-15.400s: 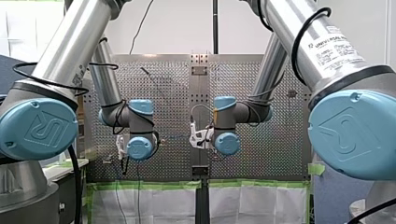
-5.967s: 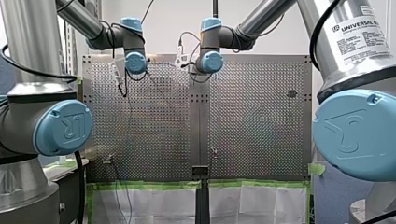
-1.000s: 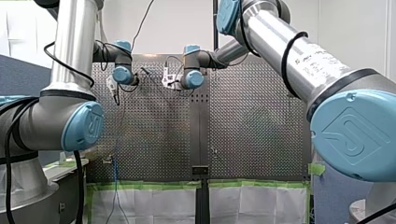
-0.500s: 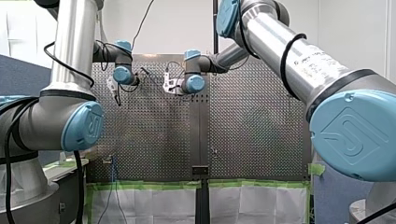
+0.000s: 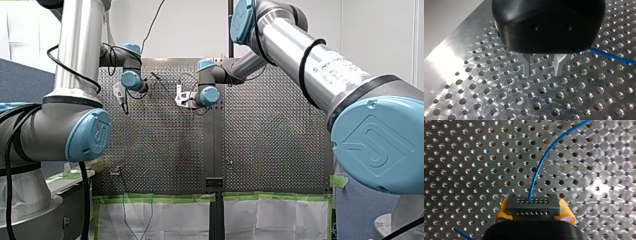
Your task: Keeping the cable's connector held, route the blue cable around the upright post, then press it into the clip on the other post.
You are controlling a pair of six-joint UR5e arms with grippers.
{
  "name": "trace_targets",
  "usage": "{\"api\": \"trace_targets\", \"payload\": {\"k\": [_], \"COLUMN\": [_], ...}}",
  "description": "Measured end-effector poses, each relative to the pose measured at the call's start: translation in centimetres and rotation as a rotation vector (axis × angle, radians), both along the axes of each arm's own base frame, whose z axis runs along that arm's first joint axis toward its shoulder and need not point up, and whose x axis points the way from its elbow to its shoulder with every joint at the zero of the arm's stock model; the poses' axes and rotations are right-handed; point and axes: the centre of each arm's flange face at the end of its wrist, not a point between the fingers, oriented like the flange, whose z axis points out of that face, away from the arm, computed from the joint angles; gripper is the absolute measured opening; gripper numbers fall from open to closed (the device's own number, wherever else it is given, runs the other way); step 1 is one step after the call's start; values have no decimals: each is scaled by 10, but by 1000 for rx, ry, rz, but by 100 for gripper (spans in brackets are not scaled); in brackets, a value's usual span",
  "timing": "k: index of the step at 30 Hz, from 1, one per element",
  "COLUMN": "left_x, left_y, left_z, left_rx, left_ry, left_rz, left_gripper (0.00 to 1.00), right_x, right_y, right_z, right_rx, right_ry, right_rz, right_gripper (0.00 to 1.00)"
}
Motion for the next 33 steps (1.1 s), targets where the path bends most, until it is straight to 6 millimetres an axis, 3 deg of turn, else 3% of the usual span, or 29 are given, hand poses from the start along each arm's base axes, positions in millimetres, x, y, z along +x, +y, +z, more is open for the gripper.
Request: {"api": "trace_targets", "payload": {"k": [6, 13, 33], "left_x": [-2, 1, -2], "left_y": [-6, -16, -21], "left_z": [-6, -30, -34], "left_rx": [-9, -6, -10], "left_ry": [31, 95, 119], "left_rz": [-11, -49, -46], "left_gripper": [100, 100, 100], "right_x": [1, -2, -15], "right_y": [-1, 0, -1], "right_z": [-12, -30, -114], "right_rx": [11, 31, 111], "right_ry": [11, 33, 136], "right_rz": [1, -4, -28], "right_gripper": [0, 0, 0]}}
